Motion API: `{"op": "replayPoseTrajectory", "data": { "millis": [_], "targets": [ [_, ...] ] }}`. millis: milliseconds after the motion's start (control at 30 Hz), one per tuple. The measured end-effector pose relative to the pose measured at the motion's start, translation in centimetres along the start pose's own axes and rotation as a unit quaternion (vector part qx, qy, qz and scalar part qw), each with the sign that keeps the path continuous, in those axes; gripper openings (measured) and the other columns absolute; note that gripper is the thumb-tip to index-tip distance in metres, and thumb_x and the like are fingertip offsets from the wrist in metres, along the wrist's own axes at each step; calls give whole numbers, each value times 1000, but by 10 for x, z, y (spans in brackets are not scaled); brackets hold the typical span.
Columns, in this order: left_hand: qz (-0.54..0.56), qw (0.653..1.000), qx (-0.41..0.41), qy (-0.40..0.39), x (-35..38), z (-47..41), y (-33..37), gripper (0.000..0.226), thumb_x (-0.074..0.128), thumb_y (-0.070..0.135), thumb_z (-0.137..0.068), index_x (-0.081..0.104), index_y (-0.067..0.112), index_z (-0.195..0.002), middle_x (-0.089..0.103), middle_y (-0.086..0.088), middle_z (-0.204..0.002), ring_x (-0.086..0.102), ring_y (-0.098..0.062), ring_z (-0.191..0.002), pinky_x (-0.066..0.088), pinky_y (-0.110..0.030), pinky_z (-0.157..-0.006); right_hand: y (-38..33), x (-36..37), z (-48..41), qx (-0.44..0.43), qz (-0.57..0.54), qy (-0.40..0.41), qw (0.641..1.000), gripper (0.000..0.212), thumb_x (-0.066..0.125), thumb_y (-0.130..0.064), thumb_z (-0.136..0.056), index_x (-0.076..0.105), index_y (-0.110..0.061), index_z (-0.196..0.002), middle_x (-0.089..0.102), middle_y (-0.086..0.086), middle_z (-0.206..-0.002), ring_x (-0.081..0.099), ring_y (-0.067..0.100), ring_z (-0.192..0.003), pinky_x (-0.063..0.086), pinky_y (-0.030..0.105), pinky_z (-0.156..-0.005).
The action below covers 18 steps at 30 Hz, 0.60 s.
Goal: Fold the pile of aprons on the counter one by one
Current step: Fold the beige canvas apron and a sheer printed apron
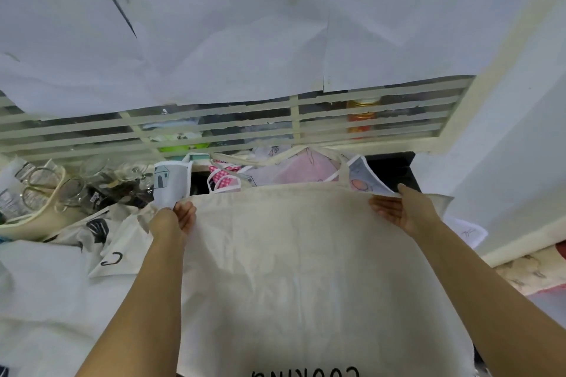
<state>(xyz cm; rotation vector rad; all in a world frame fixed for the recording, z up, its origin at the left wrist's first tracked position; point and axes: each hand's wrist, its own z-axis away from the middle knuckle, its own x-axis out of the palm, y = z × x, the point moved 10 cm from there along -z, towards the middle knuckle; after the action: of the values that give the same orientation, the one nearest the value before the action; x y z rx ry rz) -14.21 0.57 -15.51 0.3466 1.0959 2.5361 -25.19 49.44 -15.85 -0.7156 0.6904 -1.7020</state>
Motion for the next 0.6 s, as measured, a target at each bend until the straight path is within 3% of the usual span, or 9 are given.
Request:
{"op": "replayPoseTrajectory", "data": {
  "millis": [133, 233, 300, 400, 467, 533, 600],
  "targets": [
    [14, 1000, -1, 24, -2, -2, 0, 44, 19, 15, -102, 44, 10, -67, 61, -6, -44, 59, -19, -62, 50, -24, -56, -14, 7, -6, -19, -4, -9, 1000, 36, 39, -31, -102, 56, 2, -104, 71, 13, -65, 69, 20, -55, 54, 23, -46],
    [8, 999, 29, 20, 2, 0, 5, 38, 25, 17, -103, 44, 11, -70, 65, -11, -83, 61, -18, -67, 50, -25, -65, -24, 14, -13, -26, 2, -25, 999, 41, 38, -33, -102, 59, 2, -102, 72, 13, -70, 70, 20, -59, 54, 23, -48],
    [-11, 999, 50, -16, 7, -1, 6, 32, 36, 27, -102, 48, 14, -75, 64, -10, -97, 62, -16, -73, 49, -24, -69, -26, 22, -18, -23, 17, -53, 998, 48, 34, -37, -103, 62, 3, -106, 73, 14, -83, 71, 22, -72, 56, 25, -58],
    [-86, 988, 73, -105, 29, 5, 0, 31, 51, 48, -93, 56, 18, -88, 58, -3, -91, 53, -14, -74, 41, -26, -68, -29, 47, -18, -58, 73, -127, 988, 38, 41, -39, -101, 56, -14, -123, 63, 7, -113, 63, 23, -102, 52, 32, -84],
    [-218, 957, 132, -139, 43, 12, -4, 48, 56, 54, -87, 58, 16, -116, 60, -8, -113, 53, -18, -95, 41, -33, -85, -22, 61, -19, -96, 163, -174, 966, 34, 48, -38, -98, 51, -27, -131, 58, 0, -123, 57, 22, -114, 47, 37, -97],
    [-301, 917, 231, -125, 48, 32, -3, 66, 60, 48, -89, 38, 20, -144, 46, -2, -143, 43, -18, -127, 32, -36, -107, -10, 65, -25, -150, 299, -177, 926, 39, 46, -27, -100, 45, -28, -139, 51, -2, -133, 48, 22, -126, 38, 36, -107],
    [-338, 868, 334, -143, 52, 75, -12, 73, 61, 42, -90, 25, 24, -151, 28, 6, -155, 26, -11, -142, 21, -31, -117, -6, 66, -23, -241, 467, -123, 842, 45, 43, -25, -100, 39, -17, -144, 43, 3, -143, 38, 23, -135, 27, 31, -111]
  ]
}}
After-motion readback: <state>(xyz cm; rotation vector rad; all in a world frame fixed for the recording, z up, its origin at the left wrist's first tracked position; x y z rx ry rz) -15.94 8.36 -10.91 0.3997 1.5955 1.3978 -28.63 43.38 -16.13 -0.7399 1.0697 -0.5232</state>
